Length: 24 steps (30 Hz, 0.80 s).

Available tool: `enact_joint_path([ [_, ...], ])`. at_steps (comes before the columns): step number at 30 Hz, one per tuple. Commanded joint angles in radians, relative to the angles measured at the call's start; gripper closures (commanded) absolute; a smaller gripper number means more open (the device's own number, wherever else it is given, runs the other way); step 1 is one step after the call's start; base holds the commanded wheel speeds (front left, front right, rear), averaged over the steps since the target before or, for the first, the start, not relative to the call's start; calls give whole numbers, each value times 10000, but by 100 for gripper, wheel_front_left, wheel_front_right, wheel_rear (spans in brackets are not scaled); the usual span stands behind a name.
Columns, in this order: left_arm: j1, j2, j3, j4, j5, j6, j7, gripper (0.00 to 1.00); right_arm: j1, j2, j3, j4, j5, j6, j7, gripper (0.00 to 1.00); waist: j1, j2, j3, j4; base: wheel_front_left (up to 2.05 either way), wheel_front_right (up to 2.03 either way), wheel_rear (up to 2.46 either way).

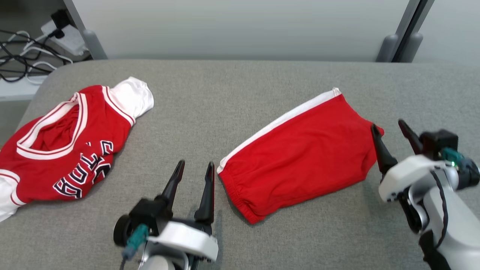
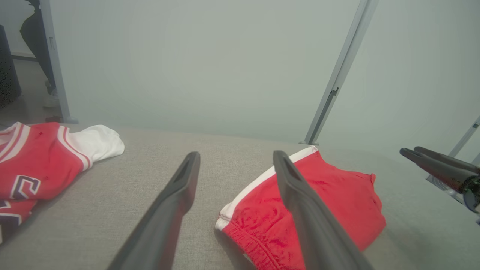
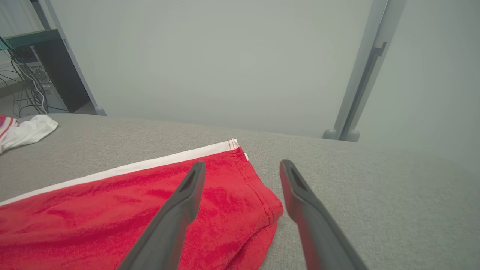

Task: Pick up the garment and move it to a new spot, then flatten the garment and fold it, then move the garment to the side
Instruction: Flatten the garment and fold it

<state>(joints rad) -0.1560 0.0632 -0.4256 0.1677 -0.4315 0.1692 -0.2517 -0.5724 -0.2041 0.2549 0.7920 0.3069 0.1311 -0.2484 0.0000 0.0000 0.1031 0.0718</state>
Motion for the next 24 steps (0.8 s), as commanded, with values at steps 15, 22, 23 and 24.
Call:
enact_joint_path([
  [15, 1552, -111, 410, -875, 1458, -150, -100, 0, 379, 225, -1855, 1635, 2250, -4, 333, 0, 0, 0, -305, 1114, 0, 0, 0],
  [22, 1363, -124, 228, -835, 1472, -352, -100, 0, -685, -452, -2215, 3171, 3135, -4, 1173, 0, 0, 0, -5, 1912, 0, 0, 0],
  [23, 1353, -125, 201, -823, 1472, -382, -100, 0, -801, -518, -2245, 3370, 3202, -4, 1273, 0, 0, 0, 28, 2013, 0, 0, 0],
  [24, 1343, -126, 178, -814, 1474, -406, -100, 0, -914, -576, -2234, 3556, 3234, -4, 1402, 0, 0, 0, 72, 2102, 0, 0, 0],
])
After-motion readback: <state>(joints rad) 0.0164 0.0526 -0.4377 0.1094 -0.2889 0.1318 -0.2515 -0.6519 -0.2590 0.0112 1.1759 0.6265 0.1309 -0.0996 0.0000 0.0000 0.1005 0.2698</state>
